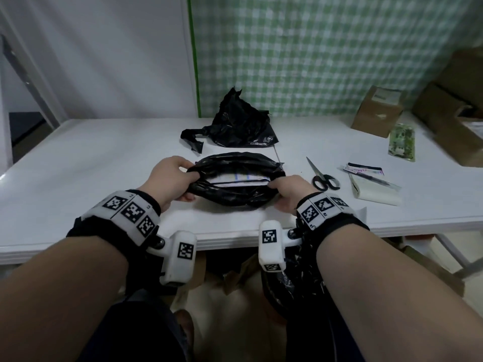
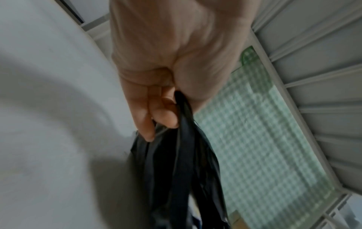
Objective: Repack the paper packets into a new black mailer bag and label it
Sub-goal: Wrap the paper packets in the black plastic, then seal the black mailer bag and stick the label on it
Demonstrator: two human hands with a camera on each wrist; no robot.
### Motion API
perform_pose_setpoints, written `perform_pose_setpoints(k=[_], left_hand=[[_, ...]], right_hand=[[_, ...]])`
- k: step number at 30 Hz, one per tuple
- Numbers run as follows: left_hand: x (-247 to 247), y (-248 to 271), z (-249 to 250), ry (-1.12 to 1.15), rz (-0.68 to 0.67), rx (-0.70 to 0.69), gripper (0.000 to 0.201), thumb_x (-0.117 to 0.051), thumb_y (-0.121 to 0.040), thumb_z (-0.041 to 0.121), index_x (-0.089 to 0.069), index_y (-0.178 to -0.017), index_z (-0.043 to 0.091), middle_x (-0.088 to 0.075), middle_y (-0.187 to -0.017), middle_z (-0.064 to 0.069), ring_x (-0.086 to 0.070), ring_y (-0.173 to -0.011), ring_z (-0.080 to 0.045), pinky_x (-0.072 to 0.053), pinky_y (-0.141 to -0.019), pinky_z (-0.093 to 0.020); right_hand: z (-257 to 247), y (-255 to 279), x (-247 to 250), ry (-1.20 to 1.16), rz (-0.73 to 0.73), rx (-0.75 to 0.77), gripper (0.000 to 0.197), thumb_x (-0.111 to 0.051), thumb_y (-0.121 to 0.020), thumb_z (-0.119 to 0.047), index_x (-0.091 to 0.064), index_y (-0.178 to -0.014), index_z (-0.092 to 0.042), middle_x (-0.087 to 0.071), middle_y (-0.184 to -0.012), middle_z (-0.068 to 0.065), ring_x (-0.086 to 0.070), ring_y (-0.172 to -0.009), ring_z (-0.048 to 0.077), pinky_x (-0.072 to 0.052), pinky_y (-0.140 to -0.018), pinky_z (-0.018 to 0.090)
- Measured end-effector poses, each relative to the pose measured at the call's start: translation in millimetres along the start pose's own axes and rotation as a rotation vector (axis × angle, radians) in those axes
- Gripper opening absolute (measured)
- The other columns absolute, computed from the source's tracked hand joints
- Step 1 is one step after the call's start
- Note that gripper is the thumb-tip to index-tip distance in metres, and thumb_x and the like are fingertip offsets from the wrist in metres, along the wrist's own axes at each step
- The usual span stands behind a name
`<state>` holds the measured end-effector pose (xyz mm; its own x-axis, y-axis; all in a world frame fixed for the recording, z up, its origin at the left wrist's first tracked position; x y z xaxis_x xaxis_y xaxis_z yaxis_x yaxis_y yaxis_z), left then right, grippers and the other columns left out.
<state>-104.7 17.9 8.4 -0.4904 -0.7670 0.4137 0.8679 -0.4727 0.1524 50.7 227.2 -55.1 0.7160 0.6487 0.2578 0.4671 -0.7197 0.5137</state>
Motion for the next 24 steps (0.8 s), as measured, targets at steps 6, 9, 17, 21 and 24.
perform_pose_setpoints(k=[6,9,17,21,24], left_hand=[[21.8,3.9,36.4,0.11,0.039,-0.042,0.012,-0.058,-0.087,0.003,-0.059,-0.078,0.012,-0.059,-0.069,-0.011,-0.05,-0.028,-0.008,-0.052,-0.041,-0.019],[38.5,2.6,58.4,0.163,0.067,-0.042,0.018,-0.055,-0.088,0.001,-0.058,-0.075,0.013,-0.055,-0.07,-0.01,-0.043,-0.023,-0.006,-0.05,-0.038,-0.019],[72.8,10.8,138.1,0.434,0.111,-0.063,0.022,-0.055,-0.091,0.009,-0.051,-0.07,0.013,-0.052,-0.063,-0.008,-0.042,-0.022,-0.005,-0.048,-0.033,-0.019],[86.7,16.8,170.7,0.532,0.132,-0.12,0.021,-0.054,-0.09,0.005,-0.051,-0.07,0.011,-0.053,-0.065,-0.007,-0.052,-0.026,-0.007,-0.052,-0.036,-0.023],[90.4,19.8,189.5,0.571,0.129,-0.132,0.021,-0.052,-0.093,0.008,-0.052,-0.072,0.011,-0.056,-0.062,-0.006,-0.055,-0.029,-0.007,-0.054,-0.042,-0.027]], right_hand=[[-23.6,22.0,-6.0,-0.309,-0.198,0.042,0.014,-0.053,-0.094,-0.017,-0.055,-0.081,-0.013,-0.057,-0.082,0.004,-0.057,-0.082,0.022,-0.049,-0.069,0.036],[-49.1,32.9,8.2,-0.363,-0.192,0.102,0.014,-0.058,-0.092,-0.023,-0.058,-0.081,-0.014,-0.057,-0.077,0.003,-0.057,-0.075,0.018,-0.049,-0.063,0.029],[-146.2,84.0,57.3,-0.278,-0.066,0.29,0.028,-0.068,-0.085,-0.022,-0.052,-0.064,-0.013,-0.047,-0.046,-0.004,-0.038,-0.036,0.005,-0.038,-0.036,0.017],[-186.1,107.5,88.8,-0.18,0.055,0.376,0.023,-0.074,-0.08,-0.018,-0.058,-0.067,-0.008,-0.037,-0.026,-0.006,-0.027,-0.02,0.006,-0.033,-0.037,0.019],[-209.8,121.5,103.6,-0.186,0.11,0.403,0.027,-0.068,-0.086,-0.021,-0.053,-0.068,-0.009,-0.042,-0.043,-0.001,-0.034,-0.03,0.008,-0.039,-0.041,0.021]])
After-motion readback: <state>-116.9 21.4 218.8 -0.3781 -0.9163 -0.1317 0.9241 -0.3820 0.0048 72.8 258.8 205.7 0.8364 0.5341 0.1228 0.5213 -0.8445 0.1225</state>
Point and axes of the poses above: each hand's wrist, its own y-axis away from the middle knuckle, its own x-axis out of the back of the hand, z = x × y, the point moved 9 cm from there along -y, towards the middle knuckle
